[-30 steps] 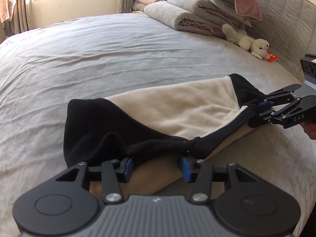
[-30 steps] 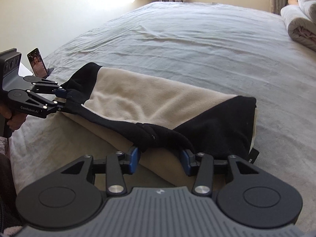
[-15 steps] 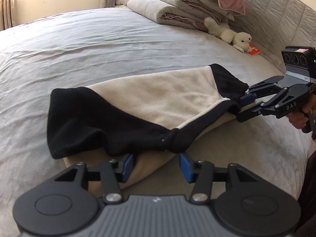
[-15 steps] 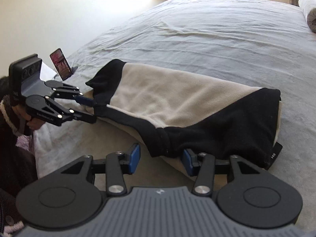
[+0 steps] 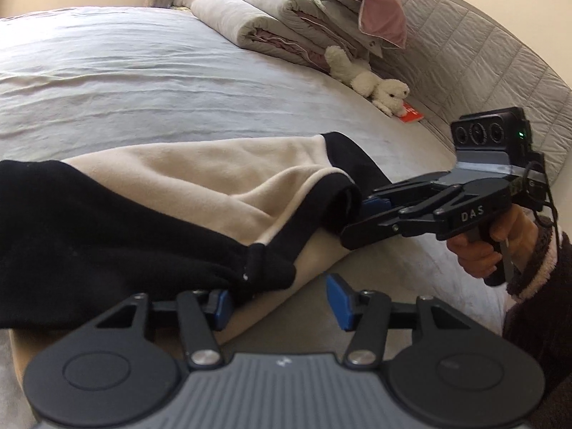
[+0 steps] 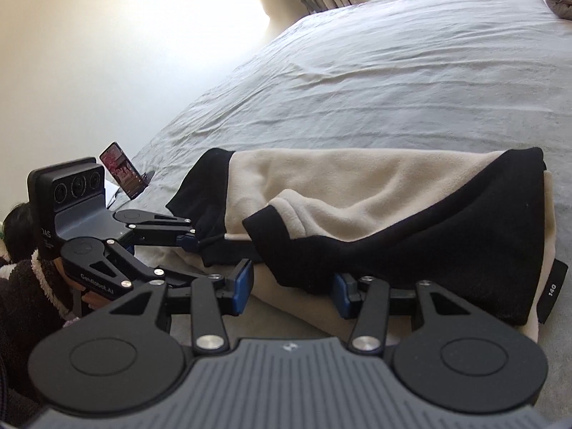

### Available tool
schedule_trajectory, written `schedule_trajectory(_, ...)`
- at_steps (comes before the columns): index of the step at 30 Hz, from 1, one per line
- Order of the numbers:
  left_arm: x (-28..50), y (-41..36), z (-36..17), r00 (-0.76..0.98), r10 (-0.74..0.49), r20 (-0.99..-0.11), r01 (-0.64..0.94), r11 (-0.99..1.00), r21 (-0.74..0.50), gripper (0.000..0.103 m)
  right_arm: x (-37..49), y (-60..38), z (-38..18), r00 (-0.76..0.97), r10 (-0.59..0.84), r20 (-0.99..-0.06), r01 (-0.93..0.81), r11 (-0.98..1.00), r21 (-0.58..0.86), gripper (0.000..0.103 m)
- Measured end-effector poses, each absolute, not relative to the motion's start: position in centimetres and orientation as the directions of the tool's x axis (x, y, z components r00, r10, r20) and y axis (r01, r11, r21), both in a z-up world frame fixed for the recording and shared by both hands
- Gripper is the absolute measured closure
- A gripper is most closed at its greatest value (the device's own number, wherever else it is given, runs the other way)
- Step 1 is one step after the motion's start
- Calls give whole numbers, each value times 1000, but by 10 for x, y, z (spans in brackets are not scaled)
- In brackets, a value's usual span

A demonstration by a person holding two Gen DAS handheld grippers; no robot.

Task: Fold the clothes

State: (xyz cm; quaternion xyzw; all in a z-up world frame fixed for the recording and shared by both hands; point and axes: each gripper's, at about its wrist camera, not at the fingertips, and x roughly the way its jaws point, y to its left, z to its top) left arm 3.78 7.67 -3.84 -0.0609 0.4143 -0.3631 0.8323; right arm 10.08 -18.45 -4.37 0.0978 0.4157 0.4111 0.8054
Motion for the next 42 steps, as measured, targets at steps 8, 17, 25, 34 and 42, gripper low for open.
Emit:
schedule_trajectory(8,15,80,-32,306,-646,-699,635,686,-355,58,85,-202,-29,216,764,-608,-661,573,485,51)
schedule_trajectory(17,24,92,-16,469,-633,-616,561,752,-345,51,73,-173,-20,234,786,-573,-724,534,436,51)
schedule_trajectory(25,23,73,-23,561,-504,-656,556,817,-153,51,68,-159,-17,389,699,-600,-725,634,270,51)
schedule_trajectory(34,25,64,-27,633,-432,-642,535,844,-40,76,43,-151,-31,573,521,-632,-730,675,-105,51)
schedule_trajectory(42,13,68,-15,607,-437,-664,571,821,-18,103,50,-162,-25,584,550,-597,-720,691,-67,51)
